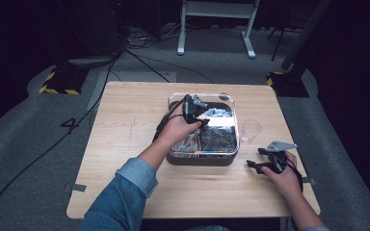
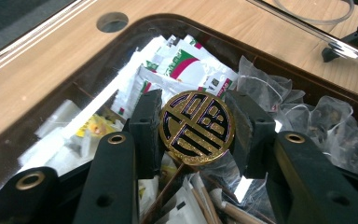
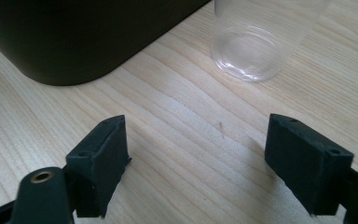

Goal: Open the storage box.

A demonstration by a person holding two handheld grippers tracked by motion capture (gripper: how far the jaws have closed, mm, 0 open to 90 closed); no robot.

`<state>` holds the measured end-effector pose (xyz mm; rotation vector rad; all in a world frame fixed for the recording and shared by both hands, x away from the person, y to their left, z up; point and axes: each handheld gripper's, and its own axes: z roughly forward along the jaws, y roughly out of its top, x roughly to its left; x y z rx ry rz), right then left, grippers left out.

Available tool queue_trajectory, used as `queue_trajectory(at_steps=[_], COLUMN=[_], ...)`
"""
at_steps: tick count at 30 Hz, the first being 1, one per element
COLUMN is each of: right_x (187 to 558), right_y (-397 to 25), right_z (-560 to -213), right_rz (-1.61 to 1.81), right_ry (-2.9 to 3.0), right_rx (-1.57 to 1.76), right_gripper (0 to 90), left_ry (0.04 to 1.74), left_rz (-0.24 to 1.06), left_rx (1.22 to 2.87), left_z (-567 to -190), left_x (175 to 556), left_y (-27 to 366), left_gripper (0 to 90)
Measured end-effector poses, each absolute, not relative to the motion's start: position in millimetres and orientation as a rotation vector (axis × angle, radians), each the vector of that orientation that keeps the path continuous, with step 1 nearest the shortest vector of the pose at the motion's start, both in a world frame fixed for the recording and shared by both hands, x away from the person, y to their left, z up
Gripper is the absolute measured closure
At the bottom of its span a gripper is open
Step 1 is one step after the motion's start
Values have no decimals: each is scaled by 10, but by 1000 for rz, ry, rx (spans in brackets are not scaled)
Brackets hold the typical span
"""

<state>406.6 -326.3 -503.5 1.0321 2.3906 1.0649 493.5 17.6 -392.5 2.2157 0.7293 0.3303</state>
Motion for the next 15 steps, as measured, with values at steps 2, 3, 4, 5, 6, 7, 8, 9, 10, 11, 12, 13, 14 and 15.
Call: queue_trajectory(at_steps=[2,3,4,5,6,7,8,9,10,11,12,13,14,15], right_x=[4066,4066,4066,4066,4066,4066,4066,4066,4066,4066,4066,4066,4065,4065], right_y=[-3263,-3263,-3263,-3263,-3263,-3264,-3263,-3263,-3263,-3264,-3263,-3263,-3263,-3263], right_z=[-5034,-5034,-5034,-5034,-5034,-5034,-5034,-5034,-5034,-5034,-5034,-5035,-5034,-5035], right_rz=[1063,1063,1063,1063,1063,1063,1063,1063,1063,1063,1063,1065,1063,1066], right_ry=[2391,2391,2391,2391,2391,2391,2391,2391,2391,2391,2390,2391,2390,2390], right_rx=[1033,1033,1033,1033,1032,1032,1032,1032,1033,1032,1033,1032,1032,1032], right_gripper=[213,213,213,212,212,213,213,213,212,212,213,213,214,215], left_ry=[727,728,727,726,725,727,727,727,726,727,729,735,737,740], left_rz=[325,318,312,309,305,306,309,319,318,317,316,311,311,314], left_rx=[2201,2191,2182,2172,2167,2162,2156,2152,2145,2140,2131,2123,2121,2115], left_z=[-3880,-3859,-3839,-3818,-3796,-3774,-3754,-3734,-3717,-3700,-3687,-3675,-3662,-3655], left_x=[4918,4913,4910,4909,4906,4902,4899,4894,4890,4885,4883,4879,4879,4878], left_y=[189,196,206,215,225,235,244,253,265,282,298,316,337,356], left_gripper=[587,587,587,587,587,587,587,587,587,587,587,587,587,587])
